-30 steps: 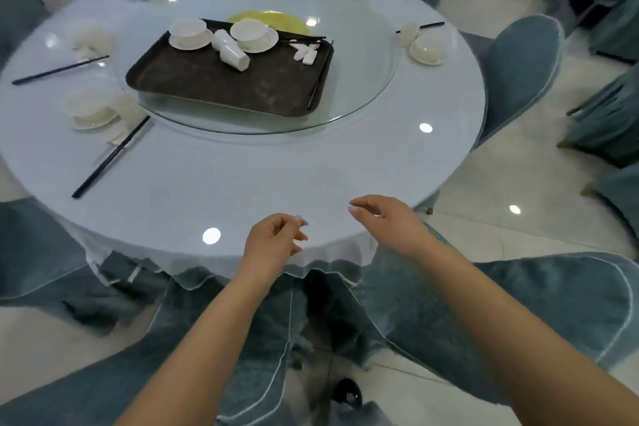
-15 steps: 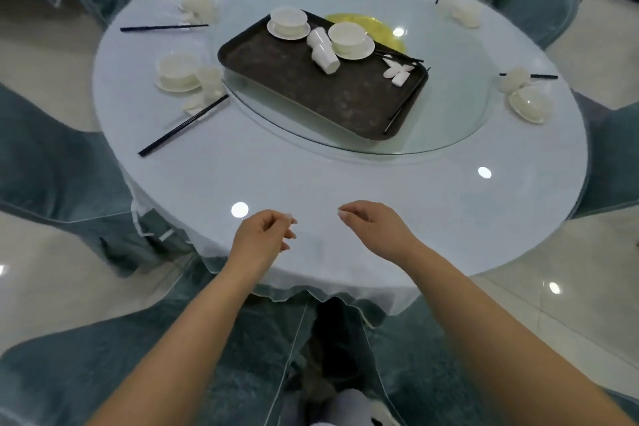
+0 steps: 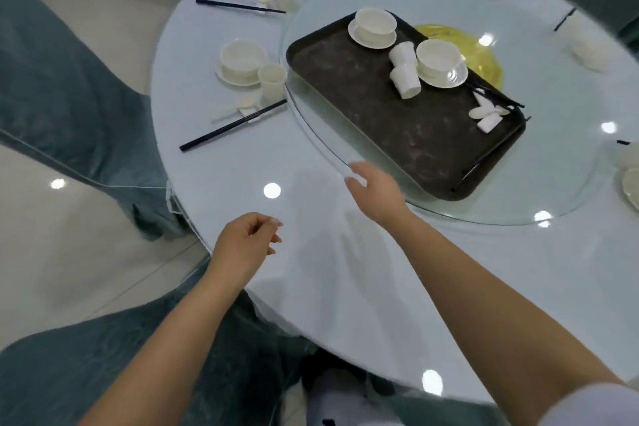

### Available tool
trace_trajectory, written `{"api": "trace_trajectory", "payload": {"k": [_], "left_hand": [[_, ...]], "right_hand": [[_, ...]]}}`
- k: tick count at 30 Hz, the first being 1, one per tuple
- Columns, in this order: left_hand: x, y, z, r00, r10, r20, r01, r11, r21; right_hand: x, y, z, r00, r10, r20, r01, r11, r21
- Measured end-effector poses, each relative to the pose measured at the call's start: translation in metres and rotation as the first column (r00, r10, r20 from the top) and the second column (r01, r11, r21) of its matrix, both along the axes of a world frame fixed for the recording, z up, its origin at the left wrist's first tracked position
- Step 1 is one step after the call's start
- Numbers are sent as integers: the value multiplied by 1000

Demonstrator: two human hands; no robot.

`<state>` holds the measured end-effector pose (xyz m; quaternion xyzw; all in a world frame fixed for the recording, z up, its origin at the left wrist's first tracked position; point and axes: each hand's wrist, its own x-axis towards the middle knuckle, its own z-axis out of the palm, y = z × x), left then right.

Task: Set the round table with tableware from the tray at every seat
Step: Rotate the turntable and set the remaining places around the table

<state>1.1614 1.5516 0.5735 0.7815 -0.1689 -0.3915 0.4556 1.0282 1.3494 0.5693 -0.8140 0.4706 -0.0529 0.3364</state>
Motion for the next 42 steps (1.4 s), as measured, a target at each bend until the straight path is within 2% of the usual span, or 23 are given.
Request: {"api": "trace_trajectory", "payload": {"k": [4, 8, 15, 22, 28, 31, 36, 42], "left_hand": [[1, -43, 0, 1000, 6, 8, -6, 999, 34], [-2, -89, 0, 1000, 13, 12, -13, 998, 54], [-26, -152, -12, 999, -47, -15, 48, 994, 99], [-79, -187, -34, 981, -175, -85, 185, 972, 144], [-89, -207, -31, 978, -204, -46, 208, 970, 125], [-87, -217, -25, 978, -205, -27, 207, 971, 116], [-86, -234, -16, 974, -222, 42, 217, 971, 97], [-84, -253, -13, 936, -269, 226, 238, 959, 156]], "right_hand": [[22, -63, -27, 988, 94, -123, -106, 990, -93], [24, -107, -51, 965, 119, -232, -157, 976, -151], [-18, -129, -76, 941, 275, -196, -304, 942, -140], [-67, -132, -84, 944, 247, -218, -285, 945, -162], [-106, -139, -81, 935, 265, -237, -308, 937, -164], [-122, -140, -79, 946, 223, -235, -263, 952, -159], [-143, -144, -73, 974, 62, -220, -109, 972, -210], [-153, -160, -62, 967, -171, -186, 116, 955, -274]]}}
